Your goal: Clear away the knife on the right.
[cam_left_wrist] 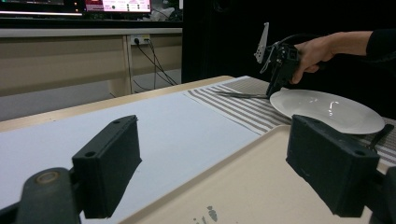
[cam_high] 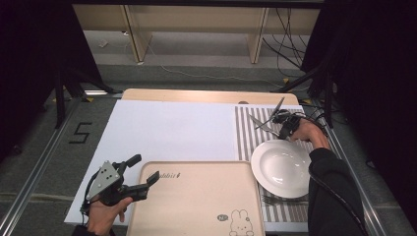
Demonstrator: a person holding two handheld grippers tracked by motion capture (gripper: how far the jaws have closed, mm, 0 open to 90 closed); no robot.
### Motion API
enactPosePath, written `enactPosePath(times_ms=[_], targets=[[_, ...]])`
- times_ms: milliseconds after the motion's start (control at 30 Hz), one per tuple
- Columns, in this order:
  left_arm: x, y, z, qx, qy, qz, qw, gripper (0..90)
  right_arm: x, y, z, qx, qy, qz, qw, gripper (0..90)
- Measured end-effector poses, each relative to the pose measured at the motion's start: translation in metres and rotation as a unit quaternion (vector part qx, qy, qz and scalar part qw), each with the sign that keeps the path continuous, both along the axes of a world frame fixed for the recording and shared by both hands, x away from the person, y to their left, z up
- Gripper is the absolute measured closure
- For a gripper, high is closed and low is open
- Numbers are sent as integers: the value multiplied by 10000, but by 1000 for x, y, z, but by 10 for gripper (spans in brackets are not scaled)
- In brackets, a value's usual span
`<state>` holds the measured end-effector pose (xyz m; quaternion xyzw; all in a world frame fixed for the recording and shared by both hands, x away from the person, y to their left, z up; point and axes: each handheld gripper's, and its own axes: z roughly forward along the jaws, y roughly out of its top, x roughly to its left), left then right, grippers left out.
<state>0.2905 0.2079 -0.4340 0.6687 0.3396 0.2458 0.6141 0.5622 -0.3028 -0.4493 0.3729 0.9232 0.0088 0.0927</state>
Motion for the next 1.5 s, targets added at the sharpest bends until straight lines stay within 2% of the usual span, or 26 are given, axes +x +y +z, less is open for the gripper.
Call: enactPosePath(times_ms=[100, 167, 200, 333, 367, 433, 533, 633, 800, 867, 900, 967, 1000, 1100, 1133, 1167, 1200, 1233, 1267, 1300, 1333, 1367, 1400, 1433, 1467, 1500], targets=[[0, 0, 0, -3, -4, 10, 10000, 168, 0, 0, 1, -12, -100, 33, 9999, 801], [0, 0, 0, -10, -7, 12, 10000, 168, 1, -1, 4, -19, -251, 75, 9997, 801], [0, 1, 0, -13, -8, 13, 10000, 168, 1, 0, 7, -40, -297, -8, 9995, 801], [0, 0, 0, -13, -8, 15, 10000, 168, 2, 0, 10, -61, -488, -19, 9988, 802], [0, 0, 0, -12, -7, 15, 10000, 168, 2, 1, 12, -93, -622, -22, 9980, 802], [0, 1, 0, -10, -7, 17, 10000, 168, 3, 1, 15, -130, -676, 94, 9976, 802], [0, 0, 0, -10, -11, 16, 10000, 168, 3, 3, 16, -123, -702, 1, 9975, 802], [0, 1, 0, -16, -10, 16, 10000, 168, 4, 4, 21, -99, -826, 0, 9965, 802], [0, 0, 0, -7, -11, 12, 10000, 168, 5, 4, 32, 92, -1047, -57, 9944, 802], [0, 0, 0, -9, -10, 12, 10000, 168, 5, 4, 35, 185, -1005, -116, 9947, 802], [0, 1, 0, -4, -8, 11, 10000, 168, 3, 4, 39, 405, -1015, -264, 9937, 802], [0, 1, 0, -10, -6, 14, 10000, 168, 2, 4, 42, 622, -966, -354, 9927, 802], [0, 1, 0, -16, -8, 12, 10000, 168, 2, 4, 42, 622, -966, -354, 9927, 802], [0, 0, 0, -16, -5, 9, 10000, 168, -2, 2, 47, 1140, -968, -347, 9881, 802], [0, 0, 0, -16, -5, 9, 10000, 168, -2, 2, 47, 1140, -968, -347, 9881, 802], [0, 0, 0, -19, 2, 8, 10000, 167, -6, 1, 49, 1431, -972, -437, 9840, 802], [0, 0, 0, -19, 2, 8, 10000, 168, -6, 1, 49, 1431, -972, -437, 9840, 802], [1, 0, 0, -25, 8, 11, 10000, 168, -8, 0, 50, 1591, -973, -461, 9814, 802], [1, 1, 0, -37, 28, 19, 10000, 167, -14, 0, 52, 1947, -901, -528, 9753, 802], [1, 1, 0, -44, 53, 25, 10000, 167, -16, 0, 52, 2024, -921, -534, 9735, 802], [1, 1, 0, -44, 53, 25, 10000, 167, -16, 0, 52, 2024, -921, -534, 9735, 802], [1, 2, 0, -67, 63, 38, 10000, 167, -21, -1, 54, 2343, -916, -573, 9661, 802], [1, 2, 0, -85, 63, 41, 9999, 167, -23, -1, 55, 2424, -914, -597, 9640, 802], [1, 2, 0, -89, 59, 48, 9999, 167, -25, -3, 56, 2535, -812, -540, 9624, 802], [1, 2, 0, -89, 59, 48, 9999, 167, -25, -3, 56, 2535, -812, -540, 9624, 802], [1, 2, 0, -85, 58, 52, 9999, 167, -31, -3, 56, 2840, -824, -591, 9534, 802]])
